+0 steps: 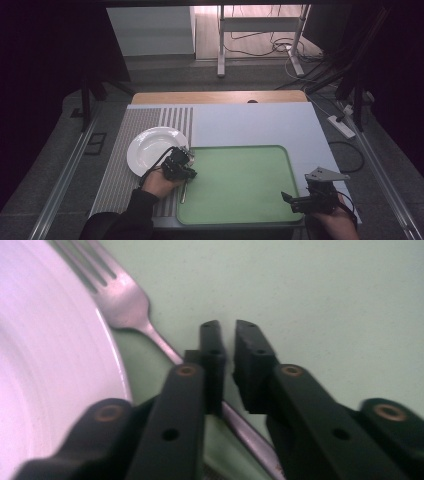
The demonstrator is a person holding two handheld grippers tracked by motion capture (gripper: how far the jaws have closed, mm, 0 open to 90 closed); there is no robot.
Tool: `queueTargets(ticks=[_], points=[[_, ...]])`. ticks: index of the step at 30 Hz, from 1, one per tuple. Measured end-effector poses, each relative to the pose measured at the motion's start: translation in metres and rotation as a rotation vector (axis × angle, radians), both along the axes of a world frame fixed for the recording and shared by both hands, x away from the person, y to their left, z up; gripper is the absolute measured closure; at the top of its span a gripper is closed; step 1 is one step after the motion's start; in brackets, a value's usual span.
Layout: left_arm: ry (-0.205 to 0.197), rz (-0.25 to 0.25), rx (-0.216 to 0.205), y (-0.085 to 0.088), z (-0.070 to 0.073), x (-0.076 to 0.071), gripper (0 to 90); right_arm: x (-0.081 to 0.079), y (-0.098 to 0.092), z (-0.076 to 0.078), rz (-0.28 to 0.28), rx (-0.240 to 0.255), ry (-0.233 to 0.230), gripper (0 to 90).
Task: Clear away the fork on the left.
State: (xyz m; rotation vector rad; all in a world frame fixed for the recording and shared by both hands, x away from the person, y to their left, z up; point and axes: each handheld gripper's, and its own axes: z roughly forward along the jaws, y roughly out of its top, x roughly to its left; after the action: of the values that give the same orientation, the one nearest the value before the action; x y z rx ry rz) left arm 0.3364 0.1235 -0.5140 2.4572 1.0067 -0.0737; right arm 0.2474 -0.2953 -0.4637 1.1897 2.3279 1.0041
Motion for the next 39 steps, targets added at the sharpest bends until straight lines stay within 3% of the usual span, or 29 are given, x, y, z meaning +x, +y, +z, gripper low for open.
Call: queueTargets(ticks=[6,13,17,23,28,39], points=[[-0.035,-0.007,-0.053,0.0,0.005,-0.001,59.9,0.0,0.0,0.0,0.001,0.0,-0.002,0.0],[-0.083,-0.002,-0.076,0.004,0.012,-0.003,41.3,0.0,0.0,0.0,0.001,0.001,-0.002,0.0],[-0.112,0.001,-0.111,0.009,0.015,-0.005,29.4,0.0,0.0,0.0,0.002,0.0,-0.002,0.0],[-0.132,0.008,-0.117,0.017,0.019,-0.012,15.6,-0.001,0.0,0.0,0.0,-0.001,-0.002,0.0],[-0.134,0.049,-0.149,0.031,0.02,-0.017,4.3,-0.001,0.0,0.0,-0.003,-0.003,-0.001,0.0],[-0.172,0.14,-0.18,0.07,0.022,-0.037,1.2,-0.001,0.001,0.0,-0.005,-0.011,-0.002,0.0]])
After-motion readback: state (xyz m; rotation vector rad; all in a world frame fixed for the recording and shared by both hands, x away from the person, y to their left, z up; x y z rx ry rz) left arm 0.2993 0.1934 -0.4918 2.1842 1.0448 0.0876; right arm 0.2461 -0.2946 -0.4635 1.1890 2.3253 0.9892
